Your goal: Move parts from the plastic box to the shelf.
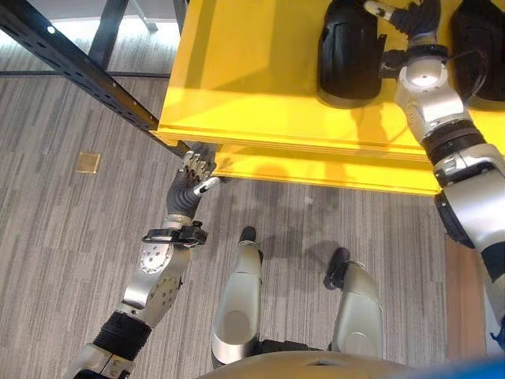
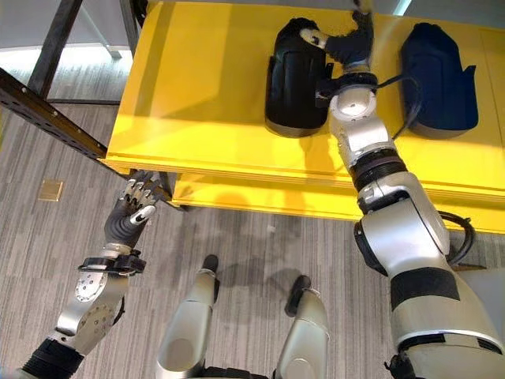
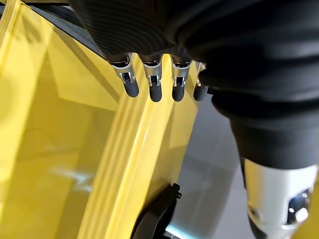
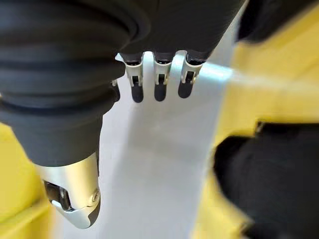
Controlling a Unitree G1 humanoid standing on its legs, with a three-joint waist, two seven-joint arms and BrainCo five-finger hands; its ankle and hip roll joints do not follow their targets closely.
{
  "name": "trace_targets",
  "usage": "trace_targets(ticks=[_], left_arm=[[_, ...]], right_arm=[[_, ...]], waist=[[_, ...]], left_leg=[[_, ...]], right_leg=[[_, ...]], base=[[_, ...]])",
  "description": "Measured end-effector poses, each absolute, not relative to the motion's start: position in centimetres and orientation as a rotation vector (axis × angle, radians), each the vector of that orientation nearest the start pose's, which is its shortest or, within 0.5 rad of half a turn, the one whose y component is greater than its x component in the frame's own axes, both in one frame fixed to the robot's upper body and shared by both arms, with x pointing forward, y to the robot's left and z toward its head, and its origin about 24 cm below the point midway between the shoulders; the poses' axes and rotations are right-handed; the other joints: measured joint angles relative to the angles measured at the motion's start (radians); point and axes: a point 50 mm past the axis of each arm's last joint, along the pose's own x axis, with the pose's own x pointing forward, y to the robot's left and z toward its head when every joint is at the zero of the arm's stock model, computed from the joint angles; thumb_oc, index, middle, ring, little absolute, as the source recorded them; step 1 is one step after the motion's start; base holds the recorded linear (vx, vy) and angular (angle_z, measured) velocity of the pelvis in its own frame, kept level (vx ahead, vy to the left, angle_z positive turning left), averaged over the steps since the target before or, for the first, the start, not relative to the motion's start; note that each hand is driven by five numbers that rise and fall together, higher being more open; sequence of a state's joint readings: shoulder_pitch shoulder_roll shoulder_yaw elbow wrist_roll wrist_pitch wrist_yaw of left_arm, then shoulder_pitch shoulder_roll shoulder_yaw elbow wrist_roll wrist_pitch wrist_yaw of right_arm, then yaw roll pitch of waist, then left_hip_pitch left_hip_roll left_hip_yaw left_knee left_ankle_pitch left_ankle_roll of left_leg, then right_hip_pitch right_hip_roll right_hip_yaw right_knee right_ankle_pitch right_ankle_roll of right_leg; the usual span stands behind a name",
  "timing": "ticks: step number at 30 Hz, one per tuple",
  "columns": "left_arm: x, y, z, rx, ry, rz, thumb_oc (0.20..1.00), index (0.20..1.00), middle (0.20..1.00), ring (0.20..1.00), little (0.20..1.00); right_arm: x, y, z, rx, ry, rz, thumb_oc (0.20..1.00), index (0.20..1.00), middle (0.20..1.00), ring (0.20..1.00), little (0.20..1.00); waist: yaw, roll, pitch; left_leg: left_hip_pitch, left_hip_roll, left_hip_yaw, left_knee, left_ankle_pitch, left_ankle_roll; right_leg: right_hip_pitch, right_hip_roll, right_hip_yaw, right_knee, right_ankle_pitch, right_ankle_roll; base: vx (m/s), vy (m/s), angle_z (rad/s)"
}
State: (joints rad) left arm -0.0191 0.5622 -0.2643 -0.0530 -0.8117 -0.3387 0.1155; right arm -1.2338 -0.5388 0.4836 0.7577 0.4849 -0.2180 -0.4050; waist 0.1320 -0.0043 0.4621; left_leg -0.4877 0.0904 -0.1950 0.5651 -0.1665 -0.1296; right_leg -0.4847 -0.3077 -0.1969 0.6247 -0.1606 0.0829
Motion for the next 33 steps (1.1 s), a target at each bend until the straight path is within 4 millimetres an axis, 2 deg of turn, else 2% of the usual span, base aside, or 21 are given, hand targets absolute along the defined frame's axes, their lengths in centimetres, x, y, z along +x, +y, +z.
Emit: trace_targets(ticks=[2,3,6,11,14,16,18,22,25,26,28,33], left_arm=[[24.9,20.3,8.4,-0.302,-0.203,-0.079,1.000,1.000,1.000,1.000,1.000],[24.8,20.5,8.4,-0.301,-0.202,-0.071,1.000,1.000,1.000,1.000,1.000],[24.7,20.8,8.4,-0.319,-0.215,-0.041,1.000,1.000,1.000,1.000,1.000],[24.5,20.8,7.8,-0.321,-0.199,-0.025,1.000,1.000,1.000,1.000,1.000],[24.4,20.7,7.7,-0.323,-0.201,-0.020,1.000,1.000,1.000,1.000,1.000],[24.1,20.7,7.3,-0.312,-0.190,-0.004,1.000,1.000,1.000,1.000,1.000],[24.2,20.4,7.3,-0.317,-0.194,-0.005,1.000,1.000,1.000,1.000,1.000],[24.1,20.9,7.6,-0.276,-0.212,0.009,1.000,1.000,1.000,1.000,1.000],[24.2,21.2,7.8,-0.253,-0.226,0.014,1.000,1.000,1.000,1.000,1.000],[23.8,21.5,7.3,-0.247,-0.206,0.029,1.000,1.000,1.000,1.000,1.000],[23.4,21.7,6.7,-0.240,-0.189,0.031,1.000,1.000,1.000,1.000,1.000],[22.9,21.5,5.6,-0.248,-0.152,0.017,1.000,1.000,1.000,1.000,1.000]], right_arm=[[38.2,-14.8,28.7,-0.227,-0.672,-0.059,1.000,1.000,1.000,1.000,1.000],[38.1,-14.5,28.0,-0.246,-0.665,-0.043,1.000,1.000,1.000,1.000,1.000],[35.8,-15.3,25.2,-0.191,-0.686,-0.014,1.000,1.000,1.000,1.000,1.000],[34.2,-17.1,18.3,-0.202,-0.514,-0.022,1.000,1.000,1.000,1.000,1.000],[31.2,-18.3,15.0,-0.157,-0.464,-0.044,1.000,1.000,1.000,1.000,1.000],[29.7,-18.2,12.7,-0.134,-0.402,-0.030,1.000,1.000,1.000,1.000,1.000],[28.2,-18.3,11.6,-0.118,-0.374,-0.008,1.000,1.000,1.000,1.000,1.000],[25.7,-20.0,9.9,-0.110,-0.331,-0.028,1.000,1.000,1.000,1.000,1.000],[23.5,-20.7,8.7,-0.094,-0.290,-0.015,1.000,1.000,1.000,1.000,1.000],[22.8,-20.6,7.9,-0.071,-0.261,-0.015,1.000,1.000,1.000,1.000,1.000],[21.7,-20.9,6.7,-0.069,-0.203,-0.009,1.000,1.000,1.000,1.000,1.000],[21.2,-21.5,5.8,-0.046,-0.159,-0.002,1.000,1.000,1.000,1.000,1.000]], waist=[[-0.002,-0.010,0.005],[-0.007,-0.014,0.008],[-0.010,-0.019,0.012],[-0.039,-0.019,0.032],[-0.039,-0.017,0.051],[-0.052,-0.018,0.052],[-0.065,-0.020,0.053],[-0.083,-0.024,0.052],[-0.124,-0.029,0.041],[-0.121,-0.029,0.029],[-0.145,-0.030,-0.054],[-0.194,-0.013,-0.186]], left_leg=[[-0.006,0.002,0.005,0.005,-0.005,0.001],[-0.006,0.007,0.013,0.006,-0.006,0.003],[-0.009,0.008,0.021,0.009,-0.010,0.008],[-0.007,0.011,0.022,0.009,-0.013,0.008],[-0.004,0.013,0.023,0.004,-0.013,0.008],[0.000,0.014,0.024,0.000,-0.013,0.008],[0.012,0.017,0.025,-0.008,-0.013,0.008],[0.098,0.036,0.041,-0.076,-0.005,0.009],[0.174,0.057,0.057,-0.171,0.024,-0.006],[0.231,0.066,0.075,-0.232,0.044,-0.008],[0.261,0.087,0.096,-0.280,0.054,-0.014],[0.398,0.127,0.162,-0.438,0.093,-0.023]], right_leg=[[-0.006,0.004,0.006,-0.004,0.004,0.000],[-0.009,0.008,0.013,-0.010,0.009,0.001],[-0.013,0.010,0.021,-0.013,0.011,0.002],[-0.013,0.012,0.022,-0.012,0.010,0.001],[-0.013,0.013,0.022,-0.011,0.008,0.001],[-0.010,0.014,0.023,-0.014,0.008,0.001],[-0.003,0.017,0.023,-0.018,0.008,0.001],[0.069,0.033,0.021,-0.071,0.012,0.006],[0.127,0.052,0.017,-0.144,0.038,0.009],[0.172,0.064,0.016,-0.188,0.051,0.016],[0.185,0.085,0.021,-0.235,0.066,0.013],[0.266,0.134,0.047,-0.360,0.103,0.012]], base=[[-0.01,0.005,-0.11],[-0.01,-0.003,-0.19],[0.00,-0.009,-0.07],[0.00,0.001,-0.01],[0.00,0.000,0.00],[0.00,0.000,0.00],[0.04,0.011,-0.03],[0.06,-0.002,-0.12],[0.14,-0.035,-0.11],[0.09,-0.035,-0.28],[0.13,-0.041,-0.32],[0.09,-0.054,-0.33]])
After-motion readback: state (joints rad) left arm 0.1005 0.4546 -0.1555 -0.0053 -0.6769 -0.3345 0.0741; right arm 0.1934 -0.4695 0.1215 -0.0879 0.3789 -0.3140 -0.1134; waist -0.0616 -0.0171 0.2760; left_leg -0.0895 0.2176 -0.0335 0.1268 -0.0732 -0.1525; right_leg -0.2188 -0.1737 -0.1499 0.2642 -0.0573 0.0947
